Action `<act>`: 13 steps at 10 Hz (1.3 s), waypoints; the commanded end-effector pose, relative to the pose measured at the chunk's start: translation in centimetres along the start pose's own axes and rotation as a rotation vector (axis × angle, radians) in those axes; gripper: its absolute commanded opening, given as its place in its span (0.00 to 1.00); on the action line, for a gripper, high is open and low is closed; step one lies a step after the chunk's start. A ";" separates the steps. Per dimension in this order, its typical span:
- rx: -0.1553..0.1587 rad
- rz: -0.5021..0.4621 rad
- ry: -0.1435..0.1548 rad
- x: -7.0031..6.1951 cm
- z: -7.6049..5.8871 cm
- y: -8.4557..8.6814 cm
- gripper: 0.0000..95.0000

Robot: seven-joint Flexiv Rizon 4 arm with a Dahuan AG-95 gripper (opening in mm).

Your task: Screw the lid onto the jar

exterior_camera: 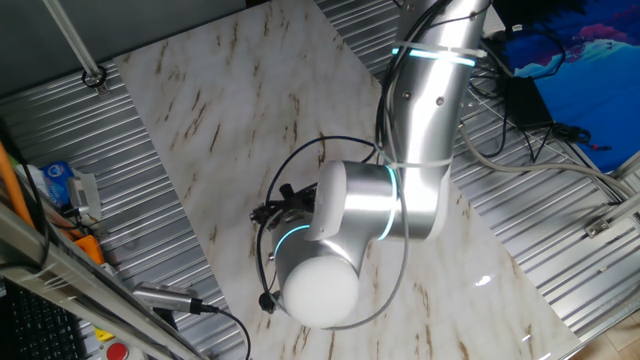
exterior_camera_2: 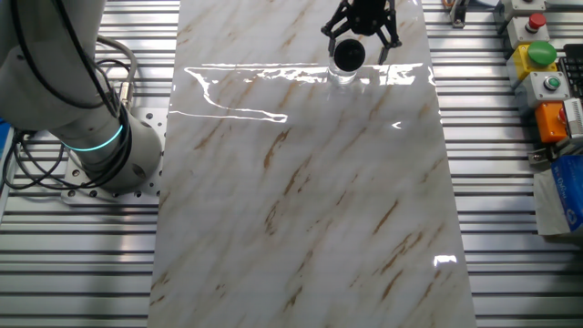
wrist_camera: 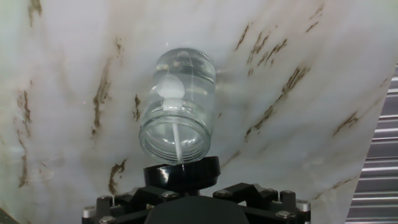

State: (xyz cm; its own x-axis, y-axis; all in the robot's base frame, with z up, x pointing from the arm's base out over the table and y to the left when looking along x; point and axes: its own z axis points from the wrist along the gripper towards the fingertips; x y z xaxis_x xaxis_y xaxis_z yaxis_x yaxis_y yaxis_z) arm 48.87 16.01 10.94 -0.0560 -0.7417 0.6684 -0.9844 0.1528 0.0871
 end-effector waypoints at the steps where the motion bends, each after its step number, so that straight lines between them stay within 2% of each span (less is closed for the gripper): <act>1: 0.000 -0.004 -0.013 0.0 0.0 -0.1 1.00; 9: 0.000 -0.018 -0.051 1.2 -0.6 -0.2 1.00; 12: 0.004 -0.035 -0.091 1.5 -0.5 0.0 1.00; 13: 0.003 -0.045 -0.119 1.5 -0.5 -0.1 1.00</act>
State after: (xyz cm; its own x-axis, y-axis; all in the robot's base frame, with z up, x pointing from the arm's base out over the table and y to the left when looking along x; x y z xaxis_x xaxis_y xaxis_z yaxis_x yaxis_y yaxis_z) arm 48.87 15.06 12.35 -0.0331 -0.8147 0.5790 -0.9871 0.1174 0.1088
